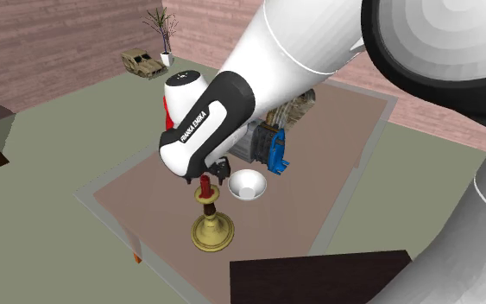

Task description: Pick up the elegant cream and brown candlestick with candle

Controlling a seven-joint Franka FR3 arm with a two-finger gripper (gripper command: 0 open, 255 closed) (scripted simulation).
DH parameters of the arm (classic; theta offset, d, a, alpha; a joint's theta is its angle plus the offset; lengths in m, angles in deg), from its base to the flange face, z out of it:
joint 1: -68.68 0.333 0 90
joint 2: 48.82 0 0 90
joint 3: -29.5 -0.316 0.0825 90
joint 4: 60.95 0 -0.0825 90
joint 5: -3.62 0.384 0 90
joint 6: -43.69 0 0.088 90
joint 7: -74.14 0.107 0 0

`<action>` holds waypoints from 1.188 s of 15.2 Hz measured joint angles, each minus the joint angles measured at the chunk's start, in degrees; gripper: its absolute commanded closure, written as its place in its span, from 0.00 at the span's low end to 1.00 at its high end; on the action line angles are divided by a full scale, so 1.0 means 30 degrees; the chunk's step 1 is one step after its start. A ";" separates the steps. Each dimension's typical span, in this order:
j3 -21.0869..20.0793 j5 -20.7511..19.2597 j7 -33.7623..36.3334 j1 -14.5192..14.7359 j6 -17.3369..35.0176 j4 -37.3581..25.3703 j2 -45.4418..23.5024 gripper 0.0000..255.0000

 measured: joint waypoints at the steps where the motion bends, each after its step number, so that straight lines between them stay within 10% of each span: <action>1: 0.0061 -0.0188 0.0137 0.0042 0.0121 -0.0050 -0.0207 0.00; 2: 0.0082 -0.0244 0.0172 0.0048 0.0192 -0.0023 -0.0257 1.00; 18: -0.0223 0.0756 -0.0602 -0.0156 -0.0803 -0.0185 0.0747 1.00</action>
